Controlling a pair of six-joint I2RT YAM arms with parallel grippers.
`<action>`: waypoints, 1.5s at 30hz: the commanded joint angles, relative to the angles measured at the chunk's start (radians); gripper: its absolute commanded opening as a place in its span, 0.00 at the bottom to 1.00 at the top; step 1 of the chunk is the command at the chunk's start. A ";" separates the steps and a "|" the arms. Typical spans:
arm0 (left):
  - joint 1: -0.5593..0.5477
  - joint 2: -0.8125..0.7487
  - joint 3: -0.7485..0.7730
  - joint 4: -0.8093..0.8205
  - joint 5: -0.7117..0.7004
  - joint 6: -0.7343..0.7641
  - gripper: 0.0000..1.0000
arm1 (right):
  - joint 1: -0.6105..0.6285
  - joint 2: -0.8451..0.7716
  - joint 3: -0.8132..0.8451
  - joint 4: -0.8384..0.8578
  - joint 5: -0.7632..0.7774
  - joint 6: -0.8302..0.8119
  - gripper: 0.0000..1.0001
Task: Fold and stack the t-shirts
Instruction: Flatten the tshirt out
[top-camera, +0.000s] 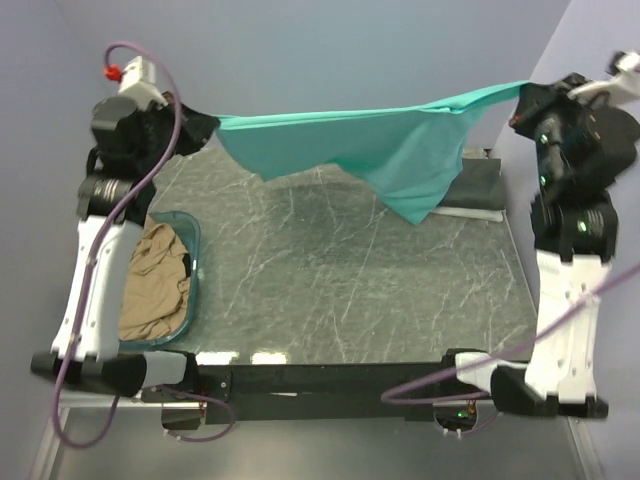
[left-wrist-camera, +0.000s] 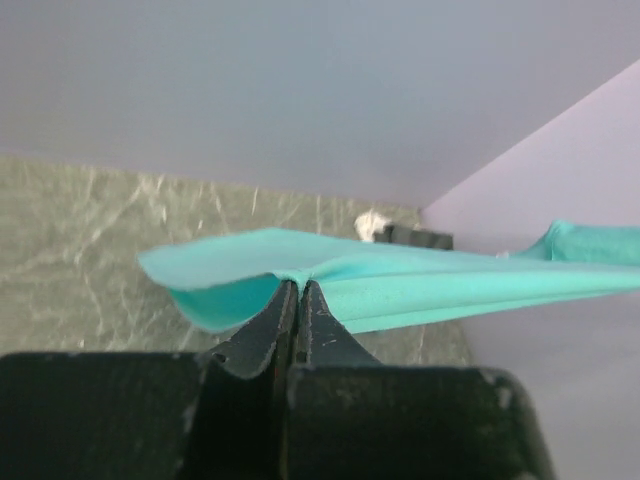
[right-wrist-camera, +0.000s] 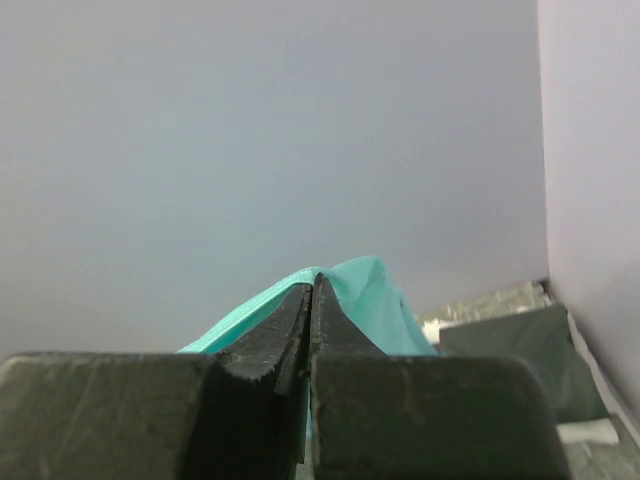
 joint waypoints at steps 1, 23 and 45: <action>0.006 -0.161 -0.077 0.133 -0.068 -0.002 0.01 | -0.002 -0.126 -0.040 0.143 0.023 -0.031 0.00; 0.006 -0.275 -0.154 0.021 -0.094 -0.016 0.01 | -0.002 -0.114 0.026 0.218 0.009 -0.132 0.00; -0.020 0.435 -0.080 0.076 -0.117 0.049 0.82 | 0.036 0.445 -0.227 0.184 0.017 -0.028 0.87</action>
